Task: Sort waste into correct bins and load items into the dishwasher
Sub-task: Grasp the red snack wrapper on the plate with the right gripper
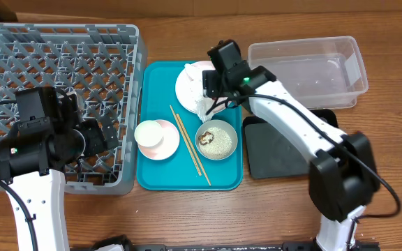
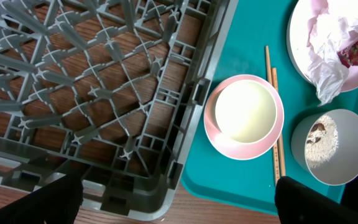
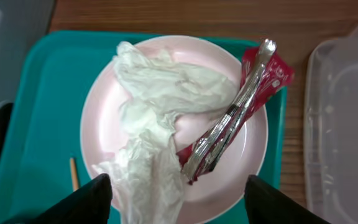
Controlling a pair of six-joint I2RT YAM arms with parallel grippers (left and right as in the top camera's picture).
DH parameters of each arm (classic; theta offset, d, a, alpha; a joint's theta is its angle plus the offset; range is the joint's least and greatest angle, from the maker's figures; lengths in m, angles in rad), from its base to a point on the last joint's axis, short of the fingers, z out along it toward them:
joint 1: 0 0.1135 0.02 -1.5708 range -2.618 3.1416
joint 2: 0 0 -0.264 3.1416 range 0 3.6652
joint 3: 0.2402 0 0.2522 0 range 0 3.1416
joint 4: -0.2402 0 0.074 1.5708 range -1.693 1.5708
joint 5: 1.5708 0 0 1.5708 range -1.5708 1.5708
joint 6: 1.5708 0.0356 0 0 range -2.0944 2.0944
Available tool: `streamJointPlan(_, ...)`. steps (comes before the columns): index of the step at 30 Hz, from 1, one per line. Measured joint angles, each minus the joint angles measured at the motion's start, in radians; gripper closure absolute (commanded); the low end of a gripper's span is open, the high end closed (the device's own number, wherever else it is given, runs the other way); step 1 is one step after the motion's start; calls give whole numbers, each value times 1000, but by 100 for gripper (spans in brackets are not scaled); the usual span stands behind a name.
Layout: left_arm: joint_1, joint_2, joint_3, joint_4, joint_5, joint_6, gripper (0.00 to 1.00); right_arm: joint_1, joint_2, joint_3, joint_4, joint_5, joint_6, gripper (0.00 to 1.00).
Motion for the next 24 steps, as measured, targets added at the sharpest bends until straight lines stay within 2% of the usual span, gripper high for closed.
streamJointPlan(5,0,0,0,-1,0,0,0,0,71,0,16,24,57,36)
streamJointPlan(10,0,0,0,-4,0,0,0,0,124,0,28,54,100,46)
streamJointPlan(14,0,0,0,-5,0,0,0,0,135,0,33,76,143,58)
streamJointPlan(17,0,0,0,-9,0,0,0,0,142,0,35,80,159,78)
streamJointPlan(20,0,0,0,-11,0,0,0,0,142,0,46,82,171,93)
streamJointPlan(21,0,0,0,-11,0,0,0,0,142,0,43,81,168,96)
streamJointPlan(24,0,0,0,-11,0,0,0,0,142,0,27,77,175,96)
